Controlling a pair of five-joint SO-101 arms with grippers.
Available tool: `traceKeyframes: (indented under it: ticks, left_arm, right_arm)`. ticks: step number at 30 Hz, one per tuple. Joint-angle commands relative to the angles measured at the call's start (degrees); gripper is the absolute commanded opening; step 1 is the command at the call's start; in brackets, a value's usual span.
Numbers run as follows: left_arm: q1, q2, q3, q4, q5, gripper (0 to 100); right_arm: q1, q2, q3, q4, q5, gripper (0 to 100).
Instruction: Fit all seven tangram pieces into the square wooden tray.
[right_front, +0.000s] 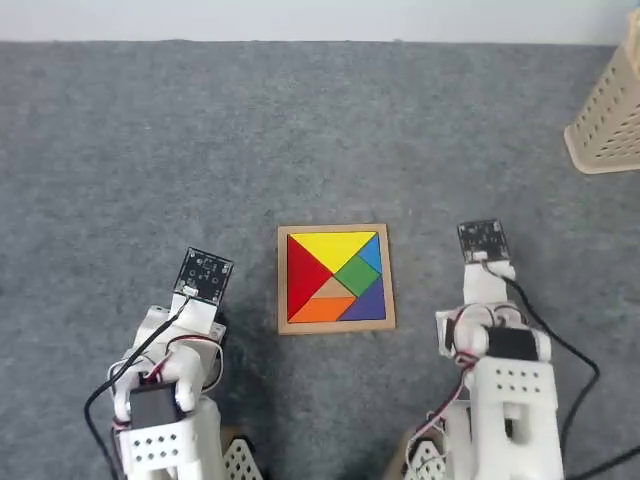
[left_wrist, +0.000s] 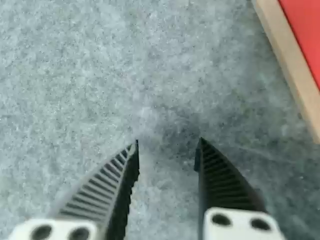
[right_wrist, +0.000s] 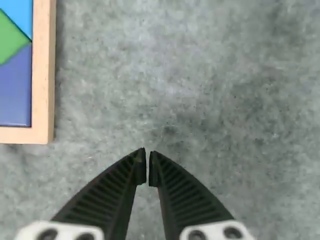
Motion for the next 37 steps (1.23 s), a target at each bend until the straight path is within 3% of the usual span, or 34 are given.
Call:
traceKeyframes:
  ticks: [1, 9, 13, 19, 37]
  left_arm:
    - [0.0, -0.5, -0.4, 0.2, 0.4, 18]
    - [0.0, -0.5, -0.4, 0.2, 0.4, 18]
    - [0.0, -0.5, -0.4, 0.2, 0.4, 18]
    - [0.0, -0.5, -0.4, 0.2, 0.4, 18]
    - [0.0, -0.5, -0.4, 0.2, 0.4, 18]
  right_arm:
    - [0.8, -6.7, 1.8, -1.2, 1.0, 0.9]
    - [2.7, -22.6, 10.9, -1.3, 1.1, 0.9]
    - [4.4, -31.3, 15.1, -0.4, 5.2, 0.9]
    - [4.1, -42.0, 17.4, 6.6, 6.1, 0.9]
    - [4.5, -41.5, 17.3, 7.8, 6.1, 0.9]
